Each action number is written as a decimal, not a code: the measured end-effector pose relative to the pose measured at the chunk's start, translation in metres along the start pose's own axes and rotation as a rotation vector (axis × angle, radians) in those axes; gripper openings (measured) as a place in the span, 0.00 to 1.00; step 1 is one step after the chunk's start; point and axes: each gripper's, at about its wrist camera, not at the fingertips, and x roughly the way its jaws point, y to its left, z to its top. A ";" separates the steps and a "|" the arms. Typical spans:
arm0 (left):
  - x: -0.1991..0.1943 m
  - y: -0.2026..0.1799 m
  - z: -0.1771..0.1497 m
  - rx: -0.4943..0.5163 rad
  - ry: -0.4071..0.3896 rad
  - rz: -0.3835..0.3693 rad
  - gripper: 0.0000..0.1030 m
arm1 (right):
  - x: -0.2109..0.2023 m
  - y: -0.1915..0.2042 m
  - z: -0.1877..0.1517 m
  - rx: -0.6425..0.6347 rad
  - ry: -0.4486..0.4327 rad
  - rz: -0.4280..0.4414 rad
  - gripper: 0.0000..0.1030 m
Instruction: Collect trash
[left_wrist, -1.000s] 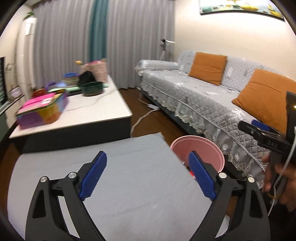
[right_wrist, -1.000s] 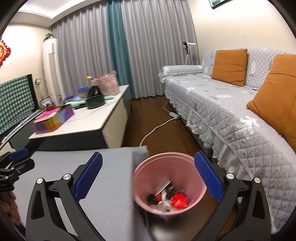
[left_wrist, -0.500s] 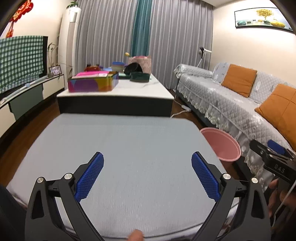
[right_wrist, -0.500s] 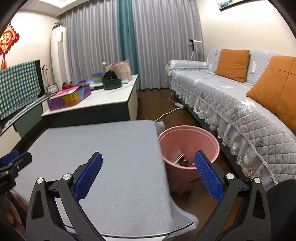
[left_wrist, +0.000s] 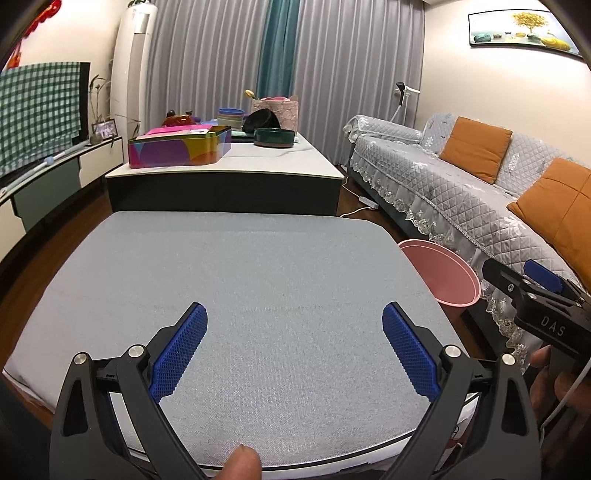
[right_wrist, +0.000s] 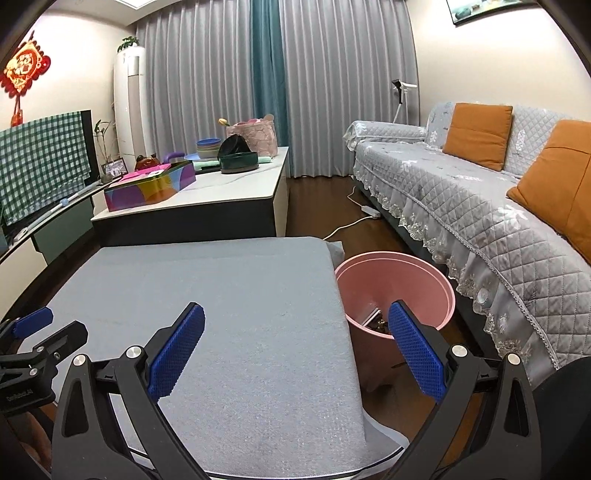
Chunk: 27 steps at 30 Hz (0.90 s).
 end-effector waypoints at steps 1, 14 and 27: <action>0.000 -0.002 0.000 0.004 0.000 0.000 0.90 | 0.001 0.000 0.000 0.001 0.002 0.001 0.95; 0.008 -0.013 -0.004 0.021 0.010 0.009 0.90 | 0.005 -0.001 -0.001 0.012 0.012 0.005 0.95; 0.010 -0.011 -0.005 0.019 0.008 0.017 0.90 | 0.008 0.002 -0.003 0.007 0.016 0.008 0.95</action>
